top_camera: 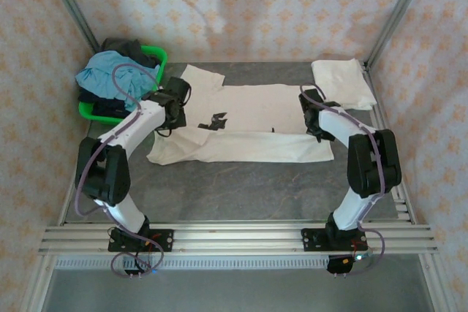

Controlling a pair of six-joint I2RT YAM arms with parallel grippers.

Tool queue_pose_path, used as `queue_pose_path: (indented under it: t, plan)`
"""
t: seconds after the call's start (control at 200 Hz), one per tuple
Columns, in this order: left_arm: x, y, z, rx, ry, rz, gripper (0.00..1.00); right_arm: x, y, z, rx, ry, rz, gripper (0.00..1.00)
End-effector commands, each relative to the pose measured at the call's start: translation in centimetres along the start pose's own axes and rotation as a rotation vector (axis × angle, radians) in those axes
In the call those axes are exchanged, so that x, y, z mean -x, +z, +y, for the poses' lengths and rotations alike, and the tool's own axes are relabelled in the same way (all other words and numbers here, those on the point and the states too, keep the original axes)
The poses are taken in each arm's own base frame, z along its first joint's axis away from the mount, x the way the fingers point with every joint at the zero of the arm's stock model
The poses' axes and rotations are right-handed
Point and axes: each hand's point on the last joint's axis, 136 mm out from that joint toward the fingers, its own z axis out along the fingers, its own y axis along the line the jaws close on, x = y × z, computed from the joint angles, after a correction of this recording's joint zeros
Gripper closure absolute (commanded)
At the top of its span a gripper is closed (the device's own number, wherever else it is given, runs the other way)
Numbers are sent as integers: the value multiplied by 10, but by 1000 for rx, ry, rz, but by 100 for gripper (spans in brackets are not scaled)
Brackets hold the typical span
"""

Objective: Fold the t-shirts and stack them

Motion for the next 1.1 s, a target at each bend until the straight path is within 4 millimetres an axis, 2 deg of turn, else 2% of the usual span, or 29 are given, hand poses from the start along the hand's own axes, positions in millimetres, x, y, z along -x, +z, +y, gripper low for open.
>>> queue_pose_path:
  t: [0.0,0.09,0.185,0.34,0.455,0.596,0.846,0.966,1.091]
  plan:
    - [-10,-49,29,19,-16,-82,100,-3,-23,-14,50,8,-19,100]
    - [-33,-82,50,70,-19,-132,100,-16,-34,-21,106,33,-21,100]
    - [-59,-103,66,137,9,-155,100,-27,-39,-21,156,47,-14,100]
    - [-99,-113,96,264,16,-145,100,-38,-40,-24,166,35,1,100]
    - [-109,-117,98,252,2,-173,100,-41,-44,-28,160,23,-5,100]
    - [-94,-106,74,231,33,-194,100,-39,-41,-33,127,19,-28,100]
    - [-32,-81,21,364,163,-213,100,-11,-28,-43,-90,-42,-71,100]
    - [-14,-60,4,381,186,-187,100,4,-21,-38,-164,-87,-77,100]
    - [-2,-38,-5,406,204,-152,100,11,-9,-22,-172,-114,-59,100]
